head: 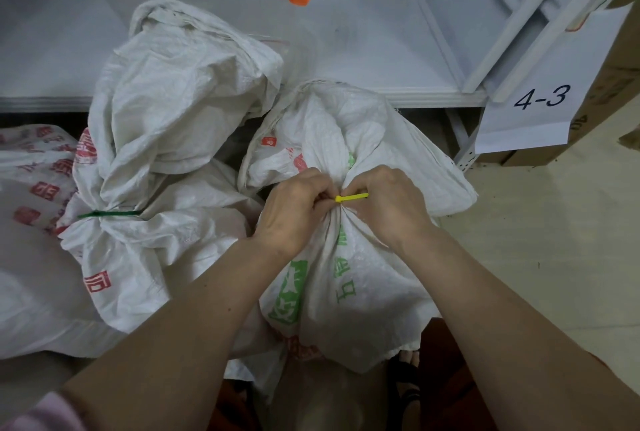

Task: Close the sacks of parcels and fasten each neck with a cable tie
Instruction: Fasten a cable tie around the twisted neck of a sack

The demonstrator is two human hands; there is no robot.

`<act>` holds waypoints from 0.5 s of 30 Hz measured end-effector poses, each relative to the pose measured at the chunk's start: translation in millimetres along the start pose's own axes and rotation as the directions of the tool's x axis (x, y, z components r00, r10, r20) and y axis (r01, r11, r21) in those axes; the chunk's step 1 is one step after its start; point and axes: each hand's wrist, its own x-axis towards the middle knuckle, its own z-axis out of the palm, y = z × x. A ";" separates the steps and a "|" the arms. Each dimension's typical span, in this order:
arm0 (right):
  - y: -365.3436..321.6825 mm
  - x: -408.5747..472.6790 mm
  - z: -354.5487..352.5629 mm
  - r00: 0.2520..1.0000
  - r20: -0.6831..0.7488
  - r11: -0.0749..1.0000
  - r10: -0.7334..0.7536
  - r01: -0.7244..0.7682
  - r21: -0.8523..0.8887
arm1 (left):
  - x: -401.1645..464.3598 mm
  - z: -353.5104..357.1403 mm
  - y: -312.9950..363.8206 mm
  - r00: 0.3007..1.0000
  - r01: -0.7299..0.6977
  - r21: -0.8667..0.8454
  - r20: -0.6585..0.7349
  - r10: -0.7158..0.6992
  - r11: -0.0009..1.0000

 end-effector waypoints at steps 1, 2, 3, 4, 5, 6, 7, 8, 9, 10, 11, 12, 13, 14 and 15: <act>-1.2 -0.1 -0.9 1.000 -0.010 0.998 -0.020 0.019 -0.055 | 0.3 -0.1 0.0 1.000 -0.007 0.004 -0.008 0.007 1.000; -2.4 -0.5 -0.7 0.999 -0.023 0.992 -0.047 0.044 -0.116 | 0.9 -0.3 0.0 1.000 -0.011 0.008 -0.016 0.011 1.000; -2.8 -0.6 -0.3 0.996 -0.032 0.981 -0.085 0.078 -0.175 | 1.4 -0.7 -0.2 1.000 -0.012 0.012 -0.022 0.012 1.000; -2.8 -0.4 -0.1 0.991 -0.036 0.967 -0.131 0.119 -0.224 | 1.6 -1.2 -0.1 1.000 -0.014 0.013 -0.026 0.015 1.000; -2.2 0.7 -0.4 0.983 -0.031 0.952 -0.179 0.165 -0.258 | 1.5 -1.7 0.1 1.000 -0.017 0.014 -0.024 0.018 1.000; -1.2 2.3 -1.5 0.974 -0.025 0.939 -0.223 0.208 -0.272 | 1.2 -2.1 0.6 1.000 -0.019 0.014 -0.020 0.020 1.000; 0.4 4.6 -2.9 0.966 -0.019 0.932 -0.258 0.243 -0.270 | 0.8 -2.5 1.2 1.000 -0.020 0.011 -0.016 0.020 1.000; 2.4 7.0 -4.2 0.958 -0.016 0.926 -0.287 0.273 -0.259 | 0.4 -2.8 1.5 1.000 -0.020 0.003 -0.013 0.020 1.000; 4.6 9.3 -5.5 0.949 -0.014 0.920 -0.314 0.300 -0.253 | 0.2 -3.3 1.6 1.000 -0.021 -0.005 -0.011 0.021 1.000; 6.4 11.3 -6.4 0.941 -0.006 0.911 -0.338 0.325 -0.252 | 0.1 -3.6 1.2 1.000 -0.023 -0.012 -0.008 0.022 1.000; 7.8 12.7 -7.0 0.933 0.004 0.903 -0.360 0.349 -0.251 | 0.2 -3.9 0.2 1.000 -0.023 -0.018 -0.003 0.023 1.000; 9.0 13.9 -7.5 0.925 0.016 0.896 -0.380 0.372 -0.242 | 0.3 -4.1 -0.8 1.000 -0.019 -0.026 0.003 0.019 0.999; 10.6 14.8 -8.5 0.918 0.031 0.892 -0.396 0.393 -0.225 | 0.2 -4.2 -2.2 1.000 -0.007 -0.037 0.010 0.008 0.999; 12.5 15.3 -9.8 0.912 0.052 0.890 -0.407 0.409 -0.204 | -0.2 -4.5 -3.3 1.000 0.009 -0.052 0.015 -0.008 0.999; 14.8 15.6 -11.6 0.908 0.077 0.890 -0.411 0.418 -0.181 | -0.7 -4.7 -4.6 0.999 0.027 -0.068 0.020 -0.025 0.997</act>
